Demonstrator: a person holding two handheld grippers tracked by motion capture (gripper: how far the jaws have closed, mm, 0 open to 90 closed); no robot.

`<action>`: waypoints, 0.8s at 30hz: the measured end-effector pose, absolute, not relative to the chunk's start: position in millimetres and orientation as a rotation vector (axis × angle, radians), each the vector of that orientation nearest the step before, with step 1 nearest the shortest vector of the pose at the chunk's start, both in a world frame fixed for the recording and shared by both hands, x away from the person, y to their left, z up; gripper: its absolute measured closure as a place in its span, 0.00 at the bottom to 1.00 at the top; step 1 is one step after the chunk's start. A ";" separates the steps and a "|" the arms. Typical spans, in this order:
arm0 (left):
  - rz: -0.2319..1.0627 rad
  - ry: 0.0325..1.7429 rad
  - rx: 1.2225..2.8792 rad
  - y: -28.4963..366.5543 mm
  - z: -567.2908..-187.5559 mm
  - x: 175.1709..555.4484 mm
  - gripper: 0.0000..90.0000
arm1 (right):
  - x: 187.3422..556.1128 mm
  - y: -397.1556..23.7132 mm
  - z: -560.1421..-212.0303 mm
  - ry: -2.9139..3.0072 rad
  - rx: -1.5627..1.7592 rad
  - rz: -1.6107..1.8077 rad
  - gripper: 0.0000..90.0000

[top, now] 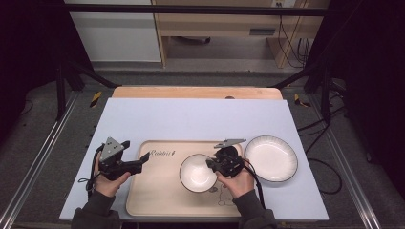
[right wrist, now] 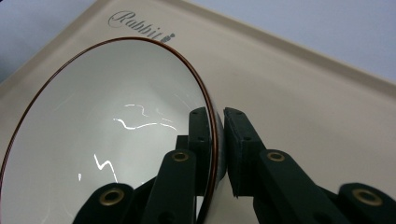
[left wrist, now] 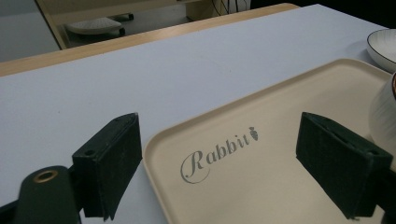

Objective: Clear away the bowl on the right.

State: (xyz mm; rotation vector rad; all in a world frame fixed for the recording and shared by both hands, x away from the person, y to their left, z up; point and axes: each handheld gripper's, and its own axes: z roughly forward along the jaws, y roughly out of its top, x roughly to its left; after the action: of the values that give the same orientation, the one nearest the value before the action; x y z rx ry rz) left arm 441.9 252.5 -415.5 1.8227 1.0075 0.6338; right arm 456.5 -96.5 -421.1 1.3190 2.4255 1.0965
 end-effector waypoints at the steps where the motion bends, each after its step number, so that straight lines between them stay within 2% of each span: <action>1: 0.632 1.007 1.824 252.3 -415.7 442.0 0.16 | 456.7 -95.5 -422.2 2.428 1.314 1.096 0.91; 24: 0.631 1.009 1.825 252.0 -416.2 442.1 0.16 | 460.8 -83.9 -436.6 2.457 1.325 1.081 0.91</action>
State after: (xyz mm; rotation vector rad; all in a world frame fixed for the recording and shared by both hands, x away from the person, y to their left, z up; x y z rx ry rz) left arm 442.1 252.0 -416.2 1.8249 1.0086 0.6312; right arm 460.8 -83.9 -436.6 1.3247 2.4570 1.0808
